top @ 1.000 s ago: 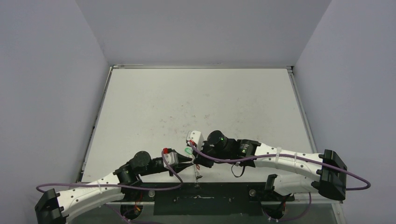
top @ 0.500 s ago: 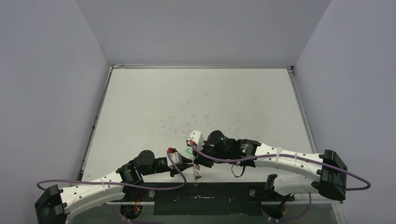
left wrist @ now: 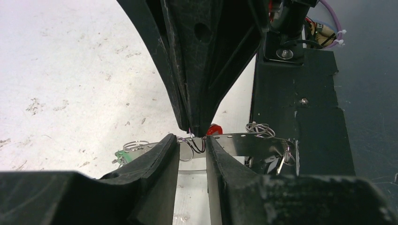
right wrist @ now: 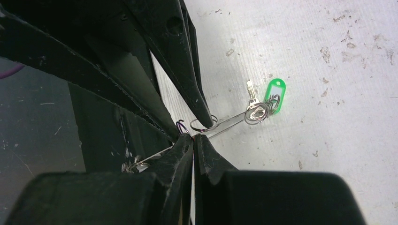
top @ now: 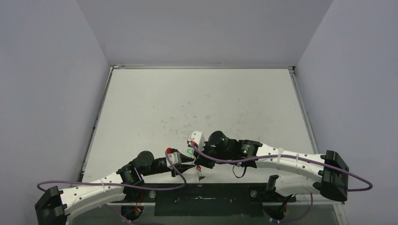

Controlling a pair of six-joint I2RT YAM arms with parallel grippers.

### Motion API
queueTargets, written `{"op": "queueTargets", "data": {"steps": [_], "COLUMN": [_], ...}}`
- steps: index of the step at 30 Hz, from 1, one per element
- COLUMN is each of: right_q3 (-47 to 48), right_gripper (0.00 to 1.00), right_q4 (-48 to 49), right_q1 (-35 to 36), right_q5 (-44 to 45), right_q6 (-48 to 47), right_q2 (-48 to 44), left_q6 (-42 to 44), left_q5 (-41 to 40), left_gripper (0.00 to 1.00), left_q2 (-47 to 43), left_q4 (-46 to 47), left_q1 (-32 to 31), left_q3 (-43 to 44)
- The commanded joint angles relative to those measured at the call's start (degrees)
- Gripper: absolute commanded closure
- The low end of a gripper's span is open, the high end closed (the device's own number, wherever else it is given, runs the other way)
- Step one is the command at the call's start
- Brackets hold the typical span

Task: Put the keys on the keyring
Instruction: Adjust the key on the keyring.

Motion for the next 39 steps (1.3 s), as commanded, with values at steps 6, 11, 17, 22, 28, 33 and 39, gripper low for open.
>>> {"op": "queueTargets", "data": {"steps": [6,11,17,22,28,33,39], "right_q3": [2.05,1.97,1.48,-0.15,-2.09,-2.87,-5.49], "right_gripper": [1.00,1.00,1.00,1.00,1.00,0.73,0.41], "right_q4": [2.39,2.30,2.45,4.32,7.76,9.56,13.07], "right_q1": [-0.19,-0.18,-0.28,-1.34,-1.92,-2.21,-4.72], "right_q5": [-0.72,-0.31,0.12,-1.75,-6.23,-8.56,-11.27], "right_q6": [0.37,0.49,0.65,0.86,0.89,0.74,1.51], "right_q2": [-0.85,-1.27,-2.40,-5.14,-7.50,-7.69,-9.52], "left_q6": [-0.47,0.15,0.43,0.77,0.77,-0.11,-0.69], "left_q5": [0.86,1.70,0.70,-0.71,-1.69,-2.23,-2.72], "left_gripper": [0.89,1.00,1.00,1.00,1.00,1.00,1.00], "left_q2": [0.26,1.46,0.24,-2.64,-4.83,-4.11,-4.09], "left_q4": [3.88,2.96,-0.01,-3.11,-3.83,-1.33,0.19], "left_q1": [-0.21,-0.25,-0.21,-0.22,-0.24,-0.23,-0.21], "left_q3": [2.10,2.63,2.92,2.71,1.97,1.18,0.32]}}
